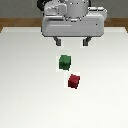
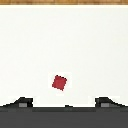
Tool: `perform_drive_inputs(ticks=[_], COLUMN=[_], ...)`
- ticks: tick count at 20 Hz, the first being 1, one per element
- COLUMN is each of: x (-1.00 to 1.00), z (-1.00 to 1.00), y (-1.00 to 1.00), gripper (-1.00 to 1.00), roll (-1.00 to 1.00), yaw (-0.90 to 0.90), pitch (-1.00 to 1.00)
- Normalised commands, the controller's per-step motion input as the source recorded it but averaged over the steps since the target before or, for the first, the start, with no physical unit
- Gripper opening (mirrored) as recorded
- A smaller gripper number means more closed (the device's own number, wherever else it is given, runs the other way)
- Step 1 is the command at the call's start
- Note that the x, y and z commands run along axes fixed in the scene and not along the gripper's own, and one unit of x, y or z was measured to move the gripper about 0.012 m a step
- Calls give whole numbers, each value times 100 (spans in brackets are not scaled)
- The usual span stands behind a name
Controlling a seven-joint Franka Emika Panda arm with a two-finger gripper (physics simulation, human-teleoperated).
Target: Place the red cube on top of the green cube.
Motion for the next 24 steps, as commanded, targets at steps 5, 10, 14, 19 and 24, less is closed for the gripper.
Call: perform_drive_inputs(ticks=[5, 10, 14, 19, 24], x=[-20, 0, 0, 0, 20], z=[0, -20, -75, -100, 0], y=[20, 0, 0, 0, 0], gripper=[100, 100, 100, 100, 100], roll=[0, 0, 0, 0, 0], yaw=[0, 0, 0, 0, 0], pitch=[0, 0, 0, 0, 0])
